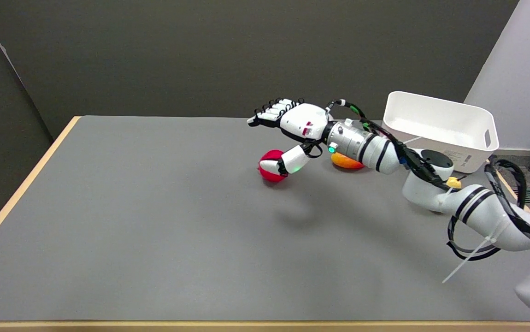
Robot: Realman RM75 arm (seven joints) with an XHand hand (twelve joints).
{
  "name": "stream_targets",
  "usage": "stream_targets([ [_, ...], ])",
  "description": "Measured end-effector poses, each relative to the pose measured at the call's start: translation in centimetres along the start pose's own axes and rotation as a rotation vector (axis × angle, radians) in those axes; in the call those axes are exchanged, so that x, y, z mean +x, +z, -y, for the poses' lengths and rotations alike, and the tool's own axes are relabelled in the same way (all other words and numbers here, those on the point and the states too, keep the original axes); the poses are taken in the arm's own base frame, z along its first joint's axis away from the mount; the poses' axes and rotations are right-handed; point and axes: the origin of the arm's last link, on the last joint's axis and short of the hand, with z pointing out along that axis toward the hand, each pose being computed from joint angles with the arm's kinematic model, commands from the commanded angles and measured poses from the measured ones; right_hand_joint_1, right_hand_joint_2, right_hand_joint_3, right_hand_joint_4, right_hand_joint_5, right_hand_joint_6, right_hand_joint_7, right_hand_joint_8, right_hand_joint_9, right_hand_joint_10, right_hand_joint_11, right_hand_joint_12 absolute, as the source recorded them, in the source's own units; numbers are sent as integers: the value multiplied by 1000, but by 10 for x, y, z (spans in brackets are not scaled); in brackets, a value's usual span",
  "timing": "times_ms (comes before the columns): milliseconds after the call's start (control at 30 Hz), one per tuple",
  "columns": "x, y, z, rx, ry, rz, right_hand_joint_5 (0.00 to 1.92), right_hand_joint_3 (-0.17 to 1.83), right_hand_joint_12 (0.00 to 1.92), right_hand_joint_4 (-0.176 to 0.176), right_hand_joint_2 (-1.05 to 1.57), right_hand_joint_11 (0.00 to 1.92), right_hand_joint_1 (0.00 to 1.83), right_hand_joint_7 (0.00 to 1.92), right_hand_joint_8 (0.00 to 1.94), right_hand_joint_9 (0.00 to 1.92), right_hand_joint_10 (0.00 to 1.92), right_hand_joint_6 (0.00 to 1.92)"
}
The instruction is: Pick up the pomegranate.
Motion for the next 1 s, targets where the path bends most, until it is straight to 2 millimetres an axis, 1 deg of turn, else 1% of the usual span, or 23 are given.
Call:
stream_targets([
  [267,-16,7,-2,-25,21,41,196,861,1257,53,555,106,326,273,306,165,648,393],
  [733,-41,11,-3,-55,54,98,201,869,1278,55,563,126,374,280,310,183,669,400],
  [900,-47,12,-2,-59,64,111,205,880,1286,57,566,133,427,284,312,188,674,404],
  [1000,-50,13,-1,-60,69,116,208,901,1293,59,575,143,512,289,314,200,682,408],
])
